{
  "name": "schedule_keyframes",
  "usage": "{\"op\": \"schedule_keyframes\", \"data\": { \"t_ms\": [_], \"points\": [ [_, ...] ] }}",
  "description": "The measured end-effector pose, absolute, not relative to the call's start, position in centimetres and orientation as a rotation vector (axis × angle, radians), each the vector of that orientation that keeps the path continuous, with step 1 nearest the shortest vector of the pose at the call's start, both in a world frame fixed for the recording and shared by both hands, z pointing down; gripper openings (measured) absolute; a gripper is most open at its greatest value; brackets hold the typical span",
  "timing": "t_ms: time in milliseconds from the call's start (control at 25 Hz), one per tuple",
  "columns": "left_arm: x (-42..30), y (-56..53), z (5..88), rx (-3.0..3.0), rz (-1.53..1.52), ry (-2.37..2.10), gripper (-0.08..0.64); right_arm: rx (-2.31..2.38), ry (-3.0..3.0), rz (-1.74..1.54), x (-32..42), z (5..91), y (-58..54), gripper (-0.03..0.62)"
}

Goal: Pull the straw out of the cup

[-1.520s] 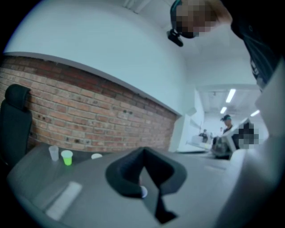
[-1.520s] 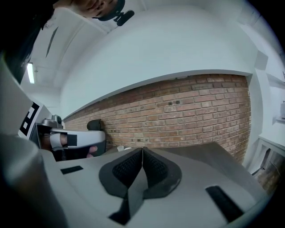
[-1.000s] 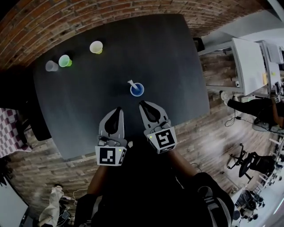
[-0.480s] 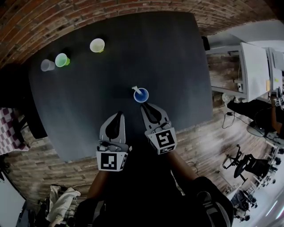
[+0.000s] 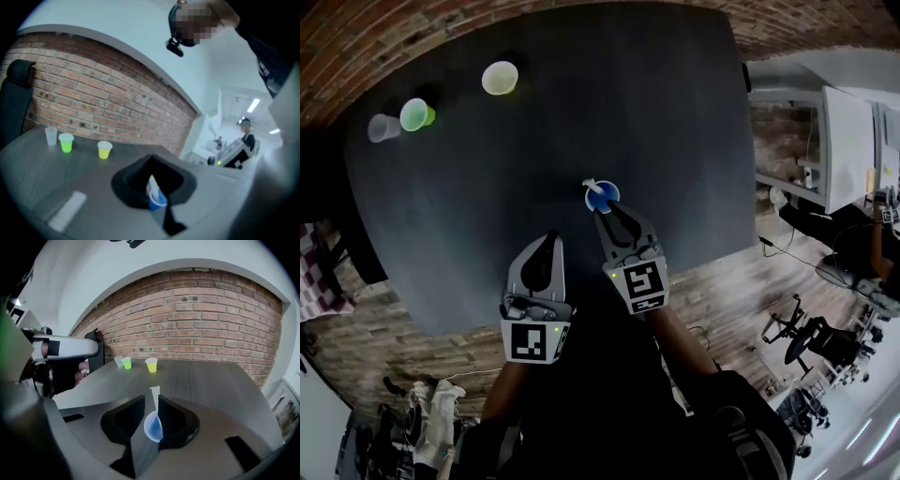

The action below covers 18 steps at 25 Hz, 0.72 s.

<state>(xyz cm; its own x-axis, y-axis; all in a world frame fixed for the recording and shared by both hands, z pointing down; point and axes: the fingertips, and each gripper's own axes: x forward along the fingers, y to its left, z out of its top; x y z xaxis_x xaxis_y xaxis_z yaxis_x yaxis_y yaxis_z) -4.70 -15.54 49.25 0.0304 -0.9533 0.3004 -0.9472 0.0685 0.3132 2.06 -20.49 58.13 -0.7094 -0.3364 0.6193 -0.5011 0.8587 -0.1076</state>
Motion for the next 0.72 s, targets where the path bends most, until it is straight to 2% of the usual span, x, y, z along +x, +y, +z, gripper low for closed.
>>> {"op": "schedule_keyframes", "data": {
  "t_ms": [720],
  "points": [
    [-5.9,-15.8,52.7,1.836,-0.004,-1.894,0.005,0.58,-2.324,0.327,1.0,62.7,-22.0,0.086]
  ]
}}
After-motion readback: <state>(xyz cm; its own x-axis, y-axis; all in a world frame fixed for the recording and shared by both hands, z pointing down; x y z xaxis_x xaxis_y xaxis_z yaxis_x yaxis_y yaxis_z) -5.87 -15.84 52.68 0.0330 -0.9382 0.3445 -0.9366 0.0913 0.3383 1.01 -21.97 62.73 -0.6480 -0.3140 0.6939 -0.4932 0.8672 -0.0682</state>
